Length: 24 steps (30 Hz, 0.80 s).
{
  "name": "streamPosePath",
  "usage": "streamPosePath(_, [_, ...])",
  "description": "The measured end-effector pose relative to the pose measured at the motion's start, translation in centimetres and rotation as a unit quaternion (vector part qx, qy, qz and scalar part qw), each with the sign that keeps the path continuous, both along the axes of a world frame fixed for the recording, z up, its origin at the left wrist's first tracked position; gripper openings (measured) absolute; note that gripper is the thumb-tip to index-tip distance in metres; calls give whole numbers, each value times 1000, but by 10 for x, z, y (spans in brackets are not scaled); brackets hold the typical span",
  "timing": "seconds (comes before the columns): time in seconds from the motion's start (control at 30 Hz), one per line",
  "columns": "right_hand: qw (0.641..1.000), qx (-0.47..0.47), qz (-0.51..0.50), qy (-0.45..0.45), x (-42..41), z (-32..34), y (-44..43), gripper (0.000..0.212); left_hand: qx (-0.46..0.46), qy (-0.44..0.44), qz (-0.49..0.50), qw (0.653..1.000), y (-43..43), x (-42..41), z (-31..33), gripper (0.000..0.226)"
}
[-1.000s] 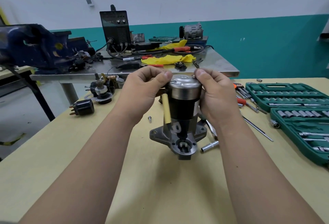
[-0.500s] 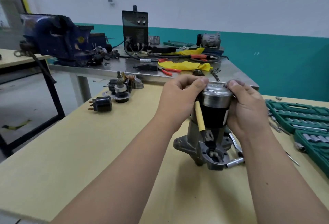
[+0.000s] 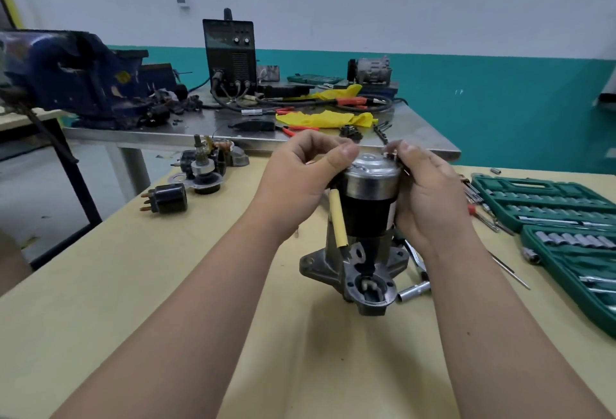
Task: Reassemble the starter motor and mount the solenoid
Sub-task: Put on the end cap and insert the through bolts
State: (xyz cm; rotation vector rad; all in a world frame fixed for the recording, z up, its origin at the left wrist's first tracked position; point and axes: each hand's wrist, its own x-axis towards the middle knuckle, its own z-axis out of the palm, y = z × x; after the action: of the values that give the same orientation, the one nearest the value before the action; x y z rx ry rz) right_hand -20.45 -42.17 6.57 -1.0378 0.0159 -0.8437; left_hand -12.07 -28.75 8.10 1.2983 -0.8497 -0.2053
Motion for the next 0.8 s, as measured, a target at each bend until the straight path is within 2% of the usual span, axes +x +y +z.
streamPosePath(0.1, [999,-30,10,15,-5,0,-5,24,17,-6,-13,1000,4,6,6,18])
streamPosePath(0.2, [996,-76,-26,48,-9,6,-10,33,18,-9,-25,999,3,3,12,17])
streamPosePath(0.33, [998,-22,-39,53,-6,6,-11,18,59,-47,-20,997,0,-1,16,8])
streamPosePath(0.5, [999,4,-31,33,-4,-3,-10,22,96,-97,29,990,-3,-9,15,12])
streamPosePath(0.73, [998,34,-48,13,-2,2,-5,19,65,-54,30,996,-8,-11,14,12])
streamPosePath(0.8, [998,42,-51,4,-1,0,-5,28,67,-65,25,995,-9,-8,13,16])
